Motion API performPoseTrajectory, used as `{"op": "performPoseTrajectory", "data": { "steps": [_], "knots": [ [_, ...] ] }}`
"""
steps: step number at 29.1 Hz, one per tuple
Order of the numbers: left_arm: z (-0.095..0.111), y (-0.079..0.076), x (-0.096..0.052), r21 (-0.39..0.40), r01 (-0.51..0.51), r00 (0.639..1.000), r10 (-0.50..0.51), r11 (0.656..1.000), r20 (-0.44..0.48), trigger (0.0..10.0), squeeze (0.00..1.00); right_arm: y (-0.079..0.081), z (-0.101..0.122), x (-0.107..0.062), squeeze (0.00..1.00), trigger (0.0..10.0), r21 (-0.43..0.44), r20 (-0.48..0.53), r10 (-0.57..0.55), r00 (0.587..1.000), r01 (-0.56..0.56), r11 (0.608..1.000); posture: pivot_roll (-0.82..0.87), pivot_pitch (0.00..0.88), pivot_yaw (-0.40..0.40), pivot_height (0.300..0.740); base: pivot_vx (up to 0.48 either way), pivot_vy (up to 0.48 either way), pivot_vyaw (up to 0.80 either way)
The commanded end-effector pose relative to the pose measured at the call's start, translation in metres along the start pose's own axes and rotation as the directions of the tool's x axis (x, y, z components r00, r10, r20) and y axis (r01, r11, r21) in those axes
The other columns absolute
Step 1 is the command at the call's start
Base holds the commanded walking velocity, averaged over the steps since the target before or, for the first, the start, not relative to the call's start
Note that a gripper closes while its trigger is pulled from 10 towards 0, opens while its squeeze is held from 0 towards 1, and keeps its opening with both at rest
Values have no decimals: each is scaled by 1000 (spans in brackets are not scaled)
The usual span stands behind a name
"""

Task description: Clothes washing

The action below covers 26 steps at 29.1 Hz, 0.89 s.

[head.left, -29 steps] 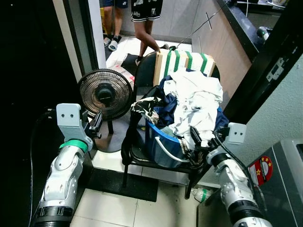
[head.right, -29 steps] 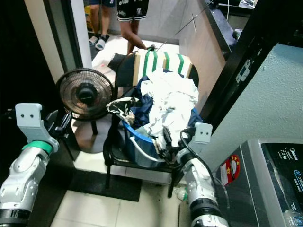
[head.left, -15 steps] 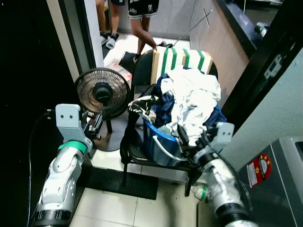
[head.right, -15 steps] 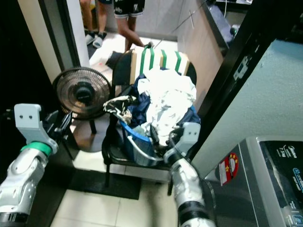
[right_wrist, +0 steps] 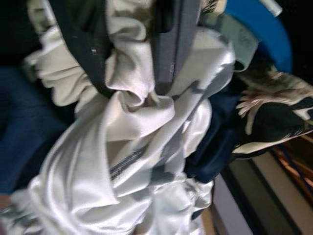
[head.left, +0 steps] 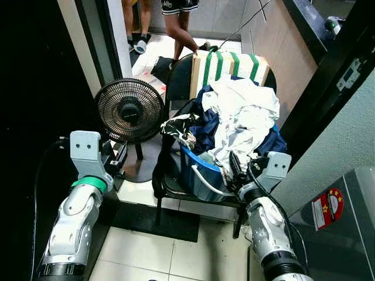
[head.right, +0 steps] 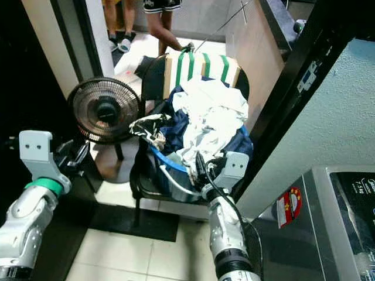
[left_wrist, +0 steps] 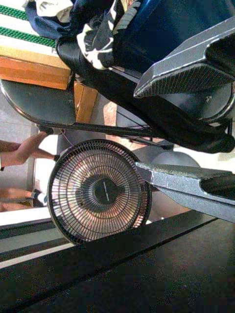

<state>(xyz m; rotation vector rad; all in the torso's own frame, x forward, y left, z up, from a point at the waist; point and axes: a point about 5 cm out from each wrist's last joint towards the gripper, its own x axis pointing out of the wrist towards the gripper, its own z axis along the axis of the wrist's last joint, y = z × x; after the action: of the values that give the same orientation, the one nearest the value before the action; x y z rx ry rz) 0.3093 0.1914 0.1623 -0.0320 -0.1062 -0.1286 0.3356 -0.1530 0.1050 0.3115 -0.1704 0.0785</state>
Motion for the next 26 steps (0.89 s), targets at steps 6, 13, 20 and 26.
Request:
{"op": "performPoseTrajectory", "data": {
  "steps": [6,13,20,26],
  "knots": [
    [-1,-2,0,14,10,1000,-10,1000,-8,10000,0,-6,-3,-5,0,0,-20,8,-29,1000,29,999,67,114,35,740,0,0,0],
    [1,-1,2,28,13,1000,-13,1000,-2,10000,0,2,12,-4,0,0,-159,105,44,993,-27,987,71,99,30,740,0,0,0],
    [6,3,6,23,-1,1000,1,1000,22,10000,0,2,76,25,0,0,-148,336,14,942,38,988,79,61,28,740,0,0,0],
    [9,3,10,20,-1,999,0,1000,34,10000,0,-28,171,51,0,0,-53,575,-121,809,185,981,77,52,30,740,0,0,0]
  ]
}}
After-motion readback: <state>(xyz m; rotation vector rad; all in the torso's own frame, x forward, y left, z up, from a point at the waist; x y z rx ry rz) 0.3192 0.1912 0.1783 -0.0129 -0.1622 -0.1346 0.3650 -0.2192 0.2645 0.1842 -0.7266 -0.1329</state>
